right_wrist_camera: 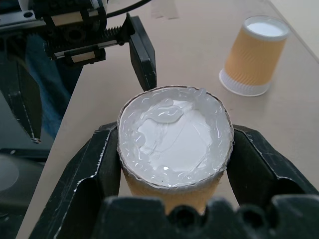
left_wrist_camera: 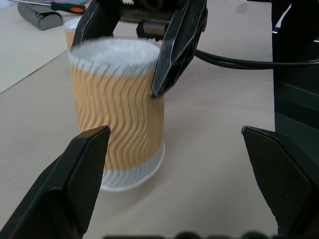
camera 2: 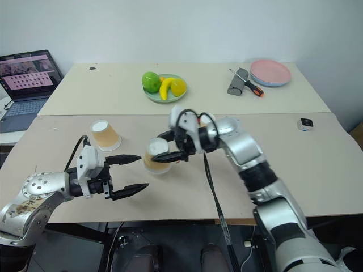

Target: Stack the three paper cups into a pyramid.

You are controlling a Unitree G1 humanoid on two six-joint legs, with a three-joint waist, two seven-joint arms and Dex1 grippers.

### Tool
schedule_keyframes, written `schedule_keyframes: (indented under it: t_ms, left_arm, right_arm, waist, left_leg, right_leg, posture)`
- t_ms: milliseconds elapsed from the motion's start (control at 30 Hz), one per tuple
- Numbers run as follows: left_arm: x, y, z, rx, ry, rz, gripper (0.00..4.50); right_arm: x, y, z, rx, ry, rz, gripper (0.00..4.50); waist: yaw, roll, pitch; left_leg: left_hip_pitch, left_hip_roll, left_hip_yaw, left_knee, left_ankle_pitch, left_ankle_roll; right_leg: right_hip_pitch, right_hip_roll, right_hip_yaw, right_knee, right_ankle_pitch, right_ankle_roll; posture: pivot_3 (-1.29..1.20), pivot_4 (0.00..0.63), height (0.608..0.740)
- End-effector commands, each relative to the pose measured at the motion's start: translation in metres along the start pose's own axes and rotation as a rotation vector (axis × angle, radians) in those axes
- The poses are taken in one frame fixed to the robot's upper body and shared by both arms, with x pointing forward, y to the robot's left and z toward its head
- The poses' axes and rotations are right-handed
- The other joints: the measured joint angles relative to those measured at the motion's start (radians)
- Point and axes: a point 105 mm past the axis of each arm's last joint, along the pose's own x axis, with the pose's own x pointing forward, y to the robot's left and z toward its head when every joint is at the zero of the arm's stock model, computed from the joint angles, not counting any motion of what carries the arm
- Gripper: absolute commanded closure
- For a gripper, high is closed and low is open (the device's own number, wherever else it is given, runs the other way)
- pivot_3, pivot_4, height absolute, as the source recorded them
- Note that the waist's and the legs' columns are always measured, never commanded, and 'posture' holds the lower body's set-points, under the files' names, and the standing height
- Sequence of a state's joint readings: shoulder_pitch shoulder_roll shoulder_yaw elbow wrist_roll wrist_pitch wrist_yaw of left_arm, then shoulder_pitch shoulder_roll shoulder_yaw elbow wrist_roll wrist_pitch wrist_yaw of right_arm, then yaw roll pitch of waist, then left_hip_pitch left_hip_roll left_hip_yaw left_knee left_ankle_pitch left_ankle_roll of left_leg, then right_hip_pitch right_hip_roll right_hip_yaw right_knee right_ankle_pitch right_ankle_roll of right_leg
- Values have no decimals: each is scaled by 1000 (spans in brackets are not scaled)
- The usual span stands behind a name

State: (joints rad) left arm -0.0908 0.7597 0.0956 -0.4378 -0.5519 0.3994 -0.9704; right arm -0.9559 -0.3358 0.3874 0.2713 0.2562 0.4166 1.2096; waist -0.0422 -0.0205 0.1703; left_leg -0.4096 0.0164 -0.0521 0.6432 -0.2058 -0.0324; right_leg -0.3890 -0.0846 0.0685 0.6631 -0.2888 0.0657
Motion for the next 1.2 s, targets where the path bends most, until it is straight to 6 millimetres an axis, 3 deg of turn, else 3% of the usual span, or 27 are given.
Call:
schedule_keyframes:
  t_ms: [33,233,533,567,667,767,1033,1200]
  left_arm:
    - [-9,0,10,46,-4,25,0]
    - [-27,1,6,48,40,93,0]
    - [-36,-1,8,52,56,131,0]
    - [-36,-2,8,52,56,133,0]
    - [-36,-2,9,52,56,137,0]
    - [-36,-1,9,54,54,140,0]
    - [-32,1,10,55,44,137,0]
    - [-31,3,8,50,42,131,0]
  right_arm:
    - [2,-12,8,-50,-9,5,1749]
    - [2,-26,-1,-49,16,-6,1749]
    - [4,-35,-14,-56,52,-28,1749]
    - [5,-35,-14,-55,50,-32,768]
    - [6,-37,-13,-59,46,-42,47]
    - [5,-39,-10,-76,38,-53,47]
    - [-22,-35,10,-130,3,-74,47]
    - [-54,-12,34,-146,-50,-62,47]
  waist:
    - [-1,0,0]
    - [-5,0,0]
    - [-6,0,0]
    - [-7,0,0]
    - [-6,0,0]
    - [-6,0,0]
    - [-4,1,0]
    - [-2,0,0]
  left_leg:
    - [0,0,0,0,0,0]
    - [1,0,0,0,0,0]
    - [1,0,0,-1,0,0]
    - [1,1,0,-1,0,0]
    - [1,1,0,-1,0,0]
    - [1,0,0,-1,0,0]
    - [1,1,0,-1,0,0]
    - [0,0,0,-1,0,0]
  right_leg:
    - [0,0,0,0,0,0]
    - [0,0,0,1,0,0]
    - [0,0,0,1,0,0]
    - [0,0,0,1,0,0]
    - [-1,0,0,1,0,0]
    - [-1,0,0,1,0,0]
    - [-1,0,0,1,0,0]
    - [-1,0,0,0,0,0]
  posture:
    - [0,150,740]
    - [0,150,740]
    - [0,150,740]
    - [0,150,740]
    - [0,150,740]
    - [0,150,740]
    - [0,150,740]
    - [0,150,740]
